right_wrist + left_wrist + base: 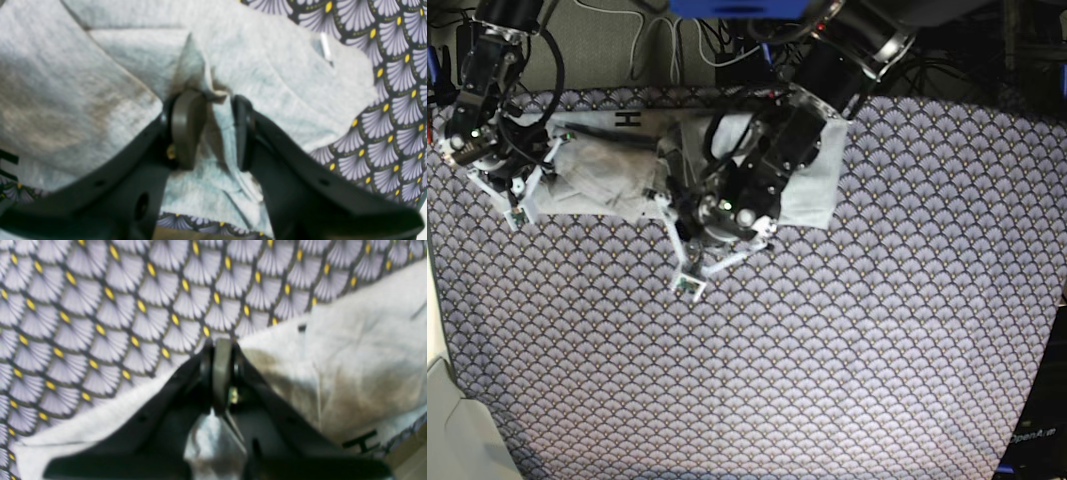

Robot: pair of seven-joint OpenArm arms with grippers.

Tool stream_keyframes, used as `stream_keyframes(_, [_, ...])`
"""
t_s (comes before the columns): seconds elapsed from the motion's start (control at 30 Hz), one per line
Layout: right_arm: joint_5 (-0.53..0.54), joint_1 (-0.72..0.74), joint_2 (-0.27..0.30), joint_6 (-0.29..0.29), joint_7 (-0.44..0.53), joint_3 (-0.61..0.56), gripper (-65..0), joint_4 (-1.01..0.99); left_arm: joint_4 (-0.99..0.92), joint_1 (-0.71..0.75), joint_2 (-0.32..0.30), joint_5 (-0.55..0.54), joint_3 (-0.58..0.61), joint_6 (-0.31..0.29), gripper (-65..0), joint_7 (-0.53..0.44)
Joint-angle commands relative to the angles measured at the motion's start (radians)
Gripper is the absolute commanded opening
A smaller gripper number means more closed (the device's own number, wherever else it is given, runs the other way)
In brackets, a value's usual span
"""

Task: Fold the T-shirt properly
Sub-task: 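Lower the folded half onto the strip and press it flat with the left gripper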

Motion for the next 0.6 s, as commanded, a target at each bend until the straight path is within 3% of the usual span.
stream_keyframes(0.0, [0.007,0.010,0.014,-0.001,0.008,0.004,-44.7,0.020,0.019,-0.025,0.015,-0.003,0.000,0.005,-64.6,-0.019])
stream_keyframes(0.33, [0.007,0.010,0.014,-0.001,0.008,0.004,-44.7,0.020,0.027,-0.066,0.015,-0.009,0.005,0.000,-64.6,-0.020])
stream_keyframes(0.57, [0.007,0.010,0.011,-0.001,0.008,0.004,-44.7,0.020,0.028,-0.091,0.015,-0.129,0.005,-0.001,-64.6,-0.020])
